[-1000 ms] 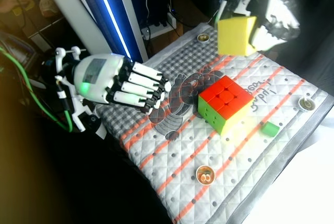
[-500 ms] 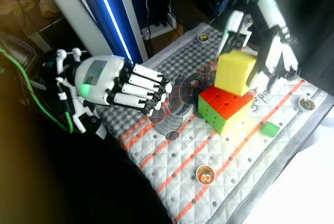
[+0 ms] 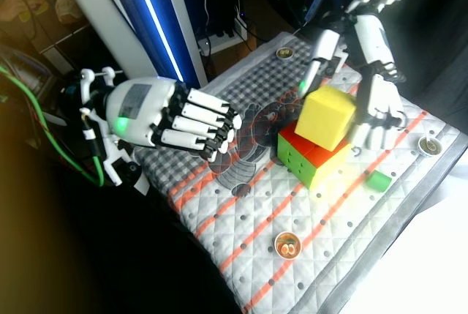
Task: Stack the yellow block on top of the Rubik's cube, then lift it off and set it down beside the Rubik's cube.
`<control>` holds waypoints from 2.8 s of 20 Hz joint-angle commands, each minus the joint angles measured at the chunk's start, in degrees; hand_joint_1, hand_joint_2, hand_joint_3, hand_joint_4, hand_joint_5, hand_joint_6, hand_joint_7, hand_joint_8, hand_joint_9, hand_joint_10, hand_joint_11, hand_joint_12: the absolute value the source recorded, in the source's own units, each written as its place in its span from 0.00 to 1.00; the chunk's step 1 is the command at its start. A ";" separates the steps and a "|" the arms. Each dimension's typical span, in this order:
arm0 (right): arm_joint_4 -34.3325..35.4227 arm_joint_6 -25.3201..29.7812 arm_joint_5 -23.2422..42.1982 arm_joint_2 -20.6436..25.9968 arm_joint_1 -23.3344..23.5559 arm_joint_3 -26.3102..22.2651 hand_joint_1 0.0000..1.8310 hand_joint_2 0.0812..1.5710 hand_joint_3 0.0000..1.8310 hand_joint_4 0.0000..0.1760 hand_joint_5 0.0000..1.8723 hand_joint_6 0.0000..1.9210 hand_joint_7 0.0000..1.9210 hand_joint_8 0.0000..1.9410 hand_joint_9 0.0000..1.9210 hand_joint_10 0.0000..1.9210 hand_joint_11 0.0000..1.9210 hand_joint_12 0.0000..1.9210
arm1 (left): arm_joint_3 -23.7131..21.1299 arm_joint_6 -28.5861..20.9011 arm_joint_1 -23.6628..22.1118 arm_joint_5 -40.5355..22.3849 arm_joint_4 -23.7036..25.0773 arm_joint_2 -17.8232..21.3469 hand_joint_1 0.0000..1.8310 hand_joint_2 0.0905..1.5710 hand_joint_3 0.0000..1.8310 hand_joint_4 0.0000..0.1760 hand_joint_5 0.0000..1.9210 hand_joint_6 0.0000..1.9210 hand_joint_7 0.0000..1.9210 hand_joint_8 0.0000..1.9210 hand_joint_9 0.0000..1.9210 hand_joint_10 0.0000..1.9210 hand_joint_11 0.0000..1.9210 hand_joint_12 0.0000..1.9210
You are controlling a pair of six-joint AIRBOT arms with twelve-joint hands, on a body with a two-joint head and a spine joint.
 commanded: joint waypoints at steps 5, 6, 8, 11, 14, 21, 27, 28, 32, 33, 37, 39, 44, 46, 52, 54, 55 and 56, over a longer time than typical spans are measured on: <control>-0.59 0.25 7.14 0.02 0.45 0.23 0.55 0.68 0.05 0.00 0.26 0.55 0.26 0.65 0.18 0.75 0.07 0.98 | 0.13 -0.50 -0.25 6.33 -0.13 -0.33 0.38 0.51 0.00 1.00 0.04 0.00 0.12 0.00 0.00 0.23 0.00 0.72; -0.58 0.29 7.14 0.02 0.44 0.22 0.53 0.68 0.05 0.00 0.26 0.55 0.26 0.64 0.19 0.74 0.08 0.97 | -0.06 -0.50 -0.08 6.71 -0.21 -0.20 0.38 0.53 0.00 1.00 0.03 0.00 0.12 0.00 0.00 0.23 0.00 0.71; -0.56 0.31 7.15 0.02 0.43 0.21 0.53 0.69 0.04 0.00 0.26 0.54 0.25 0.62 0.18 0.73 0.06 0.94 | -1.30 -0.51 0.33 8.79 -0.64 1.11 0.37 0.54 0.00 1.00 0.01 0.00 0.12 0.00 0.00 0.22 0.00 0.65; -0.53 0.37 7.15 0.02 0.43 0.21 0.54 0.68 0.03 0.00 0.21 0.53 0.22 0.61 0.15 0.72 0.03 0.95 | -4.24 -0.51 0.59 13.96 -1.59 4.69 0.33 0.56 0.00 0.96 0.00 0.00 0.02 0.00 0.00 0.06 0.00 0.52; -0.53 0.37 7.13 0.02 0.82 0.40 0.50 0.68 0.03 0.00 0.12 0.48 0.11 0.55 0.05 0.67 0.00 0.90 | -7.36 -0.51 1.20 19.18 -2.29 8.44 0.31 0.60 0.00 0.83 0.00 0.00 0.03 0.01 0.03 0.02 0.00 0.62; -1.38 0.37 2.74 -1.05 8.49 4.46 0.31 0.56 0.00 0.00 0.06 0.12 0.05 0.04 0.00 0.15 0.00 0.47 | -16.64 -0.50 7.98 33.65 -1.80 15.45 0.30 0.68 0.01 0.44 0.21 0.03 0.18 0.01 0.14 0.08 0.00 0.65; -4.33 0.39 -8.12 -5.74 19.29 10.51 0.10 0.60 0.00 0.00 0.08 0.04 0.11 0.01 0.07 0.12 0.00 0.59 | -24.66 -0.49 15.86 46.93 -2.22 21.71 0.40 0.75 0.00 0.00 0.32 0.04 0.27 0.01 0.15 0.23 0.00 0.79; -4.59 0.39 -9.54 -6.43 20.59 11.34 0.12 0.58 0.00 0.00 0.07 0.03 0.10 0.00 0.06 0.11 0.00 0.57 | -25.59 -0.49 16.94 48.41 -2.38 22.39 0.39 0.75 0.00 0.00 0.34 0.04 0.28 0.01 0.14 0.29 0.00 0.83; -4.65 0.39 -16.21 -9.83 25.38 15.60 0.12 0.61 0.00 0.00 0.11 0.01 0.13 0.01 0.11 0.10 0.00 0.58 | -27.35 -0.50 19.83 51.34 -3.78 23.31 0.39 0.75 0.00 0.00 0.37 0.05 0.33 0.02 0.12 0.42 0.00 0.87; -4.65 0.39 -17.43 -10.75 26.24 16.56 0.15 0.61 0.00 0.00 0.12 0.01 0.13 0.00 0.11 0.10 0.00 0.53 | -27.50 -0.50 20.38 51.78 -4.26 23.30 0.40 0.75 0.00 0.00 0.38 0.05 0.35 0.03 0.12 0.41 0.00 0.84; -4.65 0.39 -22.84 -14.61 29.63 20.55 0.14 0.57 0.00 0.00 0.13 0.01 0.15 0.00 0.11 0.08 0.00 0.54 | -27.93 -0.53 21.35 52.69 -5.08 23.28 0.45 0.75 0.00 0.00 0.40 0.04 0.38 0.01 0.21 0.27 0.00 0.78; -4.66 0.38 -24.58 -15.98 30.52 21.86 0.21 0.55 0.00 0.00 0.09 0.00 0.09 0.00 0.05 0.05 0.00 0.39 | -28.07 -0.53 21.39 52.83 -5.08 23.26 0.47 0.80 0.00 0.94 0.35 0.72 0.39 0.01 0.24 0.23 0.00 0.79; -5.13 0.38 -27.83 -18.48 31.51 23.94 0.27 0.49 0.00 0.00 0.07 0.00 0.06 0.00 0.04 0.02 0.00 0.29 | -28.39 -0.60 21.80 53.43 -5.18 23.12 0.49 0.80 0.00 0.63 0.35 0.76 0.39 0.00 0.27 0.21 0.04 0.81; -5.20 0.38 -29.89 -19.71 31.77 25.22 0.26 0.48 0.00 0.00 0.07 0.00 0.07 0.00 0.06 0.02 0.00 0.35 | -28.54 -0.66 21.99 53.77 -5.17 23.12 0.49 0.81 0.00 0.55 0.35 0.76 0.38 0.00 0.27 0.21 0.04 0.80; -5.21 0.37 -33.10 -21.32 31.89 26.99 0.21 0.61 0.02 0.00 0.10 0.00 0.14 0.01 0.14 0.03 0.00 0.52 | -28.99 -0.81 22.45 54.80 -5.16 23.14 0.47 0.81 0.00 0.74 0.34 0.77 0.38 0.00 0.22 0.31 0.02 0.84; -5.21 0.37 -33.44 -21.38 31.88 27.13 0.27 0.73 0.02 0.00 0.13 0.00 0.19 0.01 0.19 0.04 0.00 0.65 | -29.14 -0.86 22.60 55.16 -5.15 23.20 0.47 0.81 0.00 0.85 0.34 0.77 0.37 0.00 0.20 0.30 0.00 0.85; -5.21 0.37 -33.48 -21.40 31.88 27.18 0.32 0.77 0.00 0.00 0.17 0.00 0.24 0.01 0.20 0.17 0.00 0.82 | -29.22 -0.88 22.70 55.31 -5.15 23.24 0.47 0.82 0.00 0.78 0.33 0.78 0.36 0.00 0.20 0.30 0.00 0.84; -5.18 0.38 -33.49 -21.41 31.89 27.23 0.42 0.78 0.00 0.00 0.23 0.03 0.33 0.17 0.20 0.56 0.05 0.96 | -29.26 -0.90 22.77 55.45 -5.15 23.25 0.47 0.82 0.00 0.69 0.33 0.78 0.36 0.00 0.20 0.30 0.00 0.83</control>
